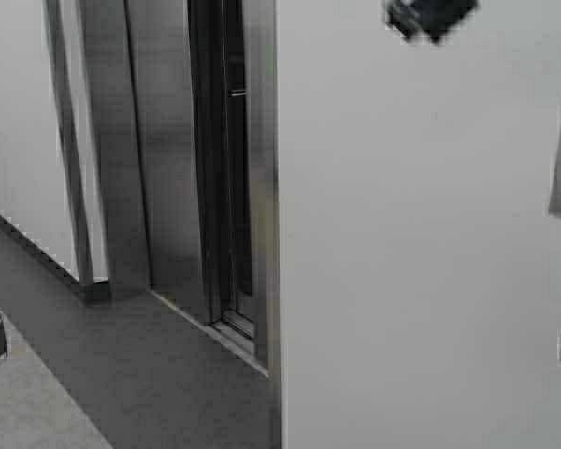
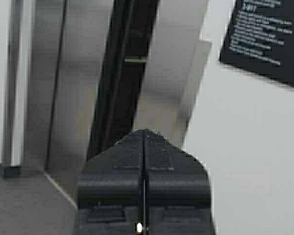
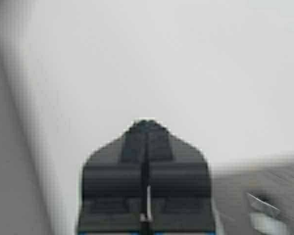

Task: Navigate to elevator, push the call button, then enter the elevator

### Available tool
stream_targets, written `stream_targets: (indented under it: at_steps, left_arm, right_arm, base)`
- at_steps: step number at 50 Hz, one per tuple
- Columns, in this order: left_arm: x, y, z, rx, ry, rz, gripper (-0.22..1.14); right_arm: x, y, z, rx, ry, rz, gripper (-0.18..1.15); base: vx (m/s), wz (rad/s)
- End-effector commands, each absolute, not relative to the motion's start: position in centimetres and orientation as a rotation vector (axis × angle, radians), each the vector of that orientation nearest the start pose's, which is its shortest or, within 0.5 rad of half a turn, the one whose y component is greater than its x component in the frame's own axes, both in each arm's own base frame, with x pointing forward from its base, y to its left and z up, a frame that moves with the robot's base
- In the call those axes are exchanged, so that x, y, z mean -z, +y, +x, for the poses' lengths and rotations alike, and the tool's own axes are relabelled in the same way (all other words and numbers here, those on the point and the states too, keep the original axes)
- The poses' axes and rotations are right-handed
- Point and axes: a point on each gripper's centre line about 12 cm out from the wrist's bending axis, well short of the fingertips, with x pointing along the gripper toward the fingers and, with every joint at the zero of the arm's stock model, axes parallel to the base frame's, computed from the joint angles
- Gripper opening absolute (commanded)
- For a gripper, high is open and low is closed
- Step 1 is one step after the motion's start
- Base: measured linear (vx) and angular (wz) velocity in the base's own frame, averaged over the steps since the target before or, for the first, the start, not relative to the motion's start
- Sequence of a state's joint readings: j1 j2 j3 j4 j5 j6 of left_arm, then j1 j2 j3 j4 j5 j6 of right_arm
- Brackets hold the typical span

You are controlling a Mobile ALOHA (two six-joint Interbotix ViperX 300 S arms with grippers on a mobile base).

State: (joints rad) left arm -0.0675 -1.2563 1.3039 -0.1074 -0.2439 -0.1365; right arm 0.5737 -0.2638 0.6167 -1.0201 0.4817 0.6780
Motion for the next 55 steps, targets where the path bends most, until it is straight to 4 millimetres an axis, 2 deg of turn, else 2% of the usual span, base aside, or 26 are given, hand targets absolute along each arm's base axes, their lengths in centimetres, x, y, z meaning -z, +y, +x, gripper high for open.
stream_targets:
  at_steps: [1,6,14,37,55]
  left_arm:
    - [-28.8,-0.7,15.0,0.066,-0.193,-0.252,0.02]
    - [-28.6,-0.7,15.0,0.065,-0.19,-0.252,0.02]
    - [-28.6,-0.7,15.0,0.065,-0.187,-0.246,0.02]
    - [-28.2,-0.7,15.1,0.06,-0.174,-0.212,0.02]
    - [-27.9,-0.7,15.4,0.057,-0.155,-0.196,0.02]
  right_arm:
    - [-30.7,17.5,29.8,-0.39,0.412,-0.291,0.06]
    - [-32.2,18.3,29.0,-0.474,0.34,-0.167,0.06]
    - [-33.4,19.0,28.4,-0.55,0.255,-0.113,0.06]
    - [-28.8,18.9,27.0,-0.627,0.283,-0.242,0.06]
    - [-28.9,19.5,27.4,-0.667,0.238,-0.256,0.06]
  base:
    - [0.0,0.08]
    - [0.0,0.1]
    - [0.01,0.13]
    - [0.07,0.38]
    - [0.12,0.6]
